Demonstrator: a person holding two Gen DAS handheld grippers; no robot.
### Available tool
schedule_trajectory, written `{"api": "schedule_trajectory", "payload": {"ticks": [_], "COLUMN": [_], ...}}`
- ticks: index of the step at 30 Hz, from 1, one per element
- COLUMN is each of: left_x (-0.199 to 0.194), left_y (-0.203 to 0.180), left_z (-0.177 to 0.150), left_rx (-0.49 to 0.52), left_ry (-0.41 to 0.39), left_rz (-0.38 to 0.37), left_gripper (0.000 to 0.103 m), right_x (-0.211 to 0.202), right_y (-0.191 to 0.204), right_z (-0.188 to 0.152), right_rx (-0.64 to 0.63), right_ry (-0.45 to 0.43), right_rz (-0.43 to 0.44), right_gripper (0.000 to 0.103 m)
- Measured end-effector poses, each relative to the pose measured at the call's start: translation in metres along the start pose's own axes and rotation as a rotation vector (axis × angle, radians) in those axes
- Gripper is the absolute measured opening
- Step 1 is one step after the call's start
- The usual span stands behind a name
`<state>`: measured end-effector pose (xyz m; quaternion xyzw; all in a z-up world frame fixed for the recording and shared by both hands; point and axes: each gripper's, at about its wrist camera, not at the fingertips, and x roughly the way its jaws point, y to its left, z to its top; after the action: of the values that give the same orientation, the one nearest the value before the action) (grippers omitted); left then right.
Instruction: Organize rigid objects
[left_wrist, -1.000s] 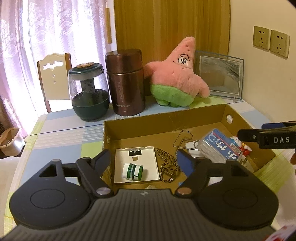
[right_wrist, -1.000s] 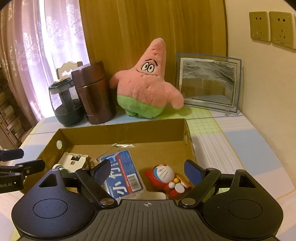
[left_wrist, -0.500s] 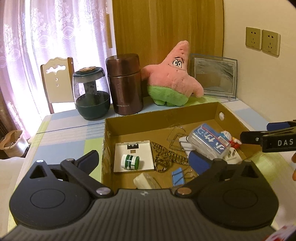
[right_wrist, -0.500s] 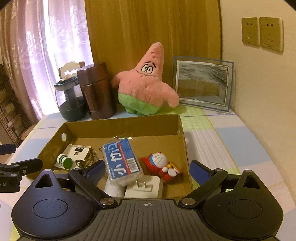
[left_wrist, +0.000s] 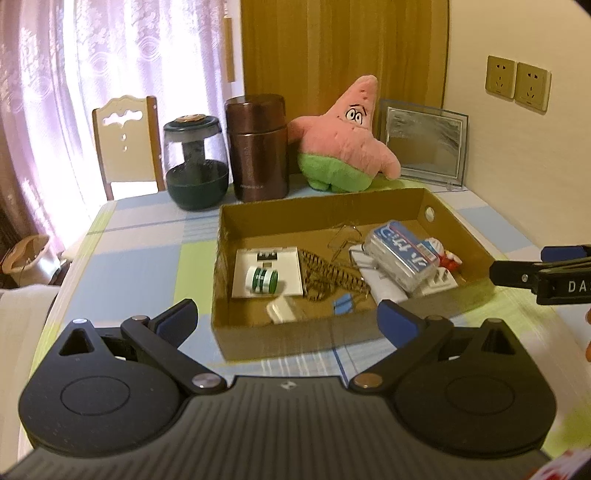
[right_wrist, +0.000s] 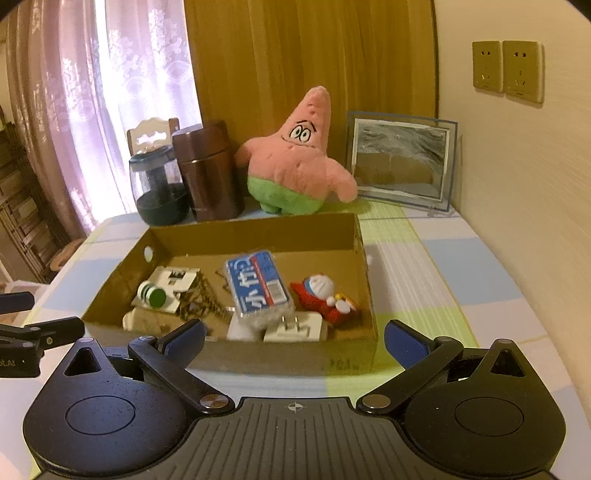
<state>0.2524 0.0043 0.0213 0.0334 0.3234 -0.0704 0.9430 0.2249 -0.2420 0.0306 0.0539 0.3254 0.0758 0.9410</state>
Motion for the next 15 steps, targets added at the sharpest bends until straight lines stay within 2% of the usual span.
{"api": "schedule_trajectory", "payload": {"ticks": [7,15], "left_x": [-0.043,-0.102], "left_y": [-0.001,-0.015], "left_z": [-0.028,-0.067], "left_rx": [-0.072,-0.095], "left_ry": [0.023,0.058], "left_rz": [0.023,0.041], "left_gripper": [0.101,0.101], "right_x": [-0.04,-0.098], "right_y": [0.006,0.017], "right_z": [-0.021,-0.059], "right_rx": [-0.003,0.018], "right_ry": [0.042,0.093], "right_rz": [-0.006,-0.001], "right_gripper": [0.101,0.101]}}
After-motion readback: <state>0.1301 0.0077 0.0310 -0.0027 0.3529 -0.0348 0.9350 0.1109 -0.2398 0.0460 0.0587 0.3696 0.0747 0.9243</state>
